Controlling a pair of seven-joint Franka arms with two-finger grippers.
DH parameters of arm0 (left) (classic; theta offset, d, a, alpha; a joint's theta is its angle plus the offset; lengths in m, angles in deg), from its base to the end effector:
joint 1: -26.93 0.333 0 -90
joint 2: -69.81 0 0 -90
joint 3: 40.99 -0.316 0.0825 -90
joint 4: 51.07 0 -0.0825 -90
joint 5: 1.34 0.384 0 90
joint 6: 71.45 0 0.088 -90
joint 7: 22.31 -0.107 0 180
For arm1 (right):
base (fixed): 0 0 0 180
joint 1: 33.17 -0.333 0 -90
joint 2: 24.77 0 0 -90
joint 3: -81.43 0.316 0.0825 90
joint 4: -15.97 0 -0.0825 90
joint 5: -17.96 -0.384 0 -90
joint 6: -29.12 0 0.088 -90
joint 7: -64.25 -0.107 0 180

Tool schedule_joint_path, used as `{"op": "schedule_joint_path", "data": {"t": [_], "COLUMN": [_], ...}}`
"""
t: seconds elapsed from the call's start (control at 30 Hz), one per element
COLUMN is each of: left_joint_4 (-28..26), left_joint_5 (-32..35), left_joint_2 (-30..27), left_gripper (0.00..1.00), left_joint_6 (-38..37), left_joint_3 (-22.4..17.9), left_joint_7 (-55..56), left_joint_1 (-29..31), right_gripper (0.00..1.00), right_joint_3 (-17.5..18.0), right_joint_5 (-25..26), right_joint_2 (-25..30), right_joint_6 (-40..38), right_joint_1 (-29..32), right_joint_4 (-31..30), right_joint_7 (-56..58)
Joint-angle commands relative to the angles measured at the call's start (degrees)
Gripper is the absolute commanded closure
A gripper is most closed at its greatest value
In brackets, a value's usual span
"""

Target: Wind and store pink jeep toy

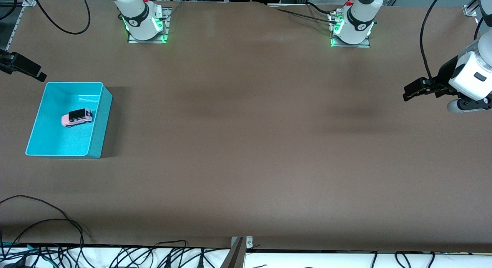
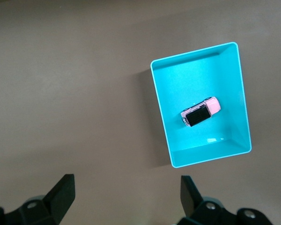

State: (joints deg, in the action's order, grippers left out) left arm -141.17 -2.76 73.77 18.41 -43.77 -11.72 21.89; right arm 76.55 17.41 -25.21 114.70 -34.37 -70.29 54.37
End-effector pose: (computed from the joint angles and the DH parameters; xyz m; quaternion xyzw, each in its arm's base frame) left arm 0.5723 -0.0262 0.5846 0.9966 0.0730 -0.0376 0.0065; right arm 0.5484 -0.0340 0.6441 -0.9930 0.1177 0.0100 0.0039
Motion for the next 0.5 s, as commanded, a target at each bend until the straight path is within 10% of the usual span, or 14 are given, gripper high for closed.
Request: {"op": "schedule_joint_path", "data": {"t": [0.0, 0.47], "left_joint_4": [-0.69, -0.69], "left_joint_5": [-0.86, -0.86], "left_joint_2": [-0.71, -0.71], "left_gripper": [0.0, 0.0], "left_joint_6": [-0.12, -0.12], "left_joint_3": [-0.47, -0.47], "left_joint_7": [-0.47, -0.47], "left_joint_1": [-0.41, -0.41], "right_gripper": [0.0, 0.0], "right_joint_3": [1.01, 1.98], "right_joint_5": [-0.5, 0.11], "right_joint_2": [-0.17, -0.44], "right_joint_6": [-1.55, -0.68], "right_joint_1": [1.37, 2.52], "right_joint_4": [1.36, 1.36], "right_joint_7": [0.82, 2.58]}}
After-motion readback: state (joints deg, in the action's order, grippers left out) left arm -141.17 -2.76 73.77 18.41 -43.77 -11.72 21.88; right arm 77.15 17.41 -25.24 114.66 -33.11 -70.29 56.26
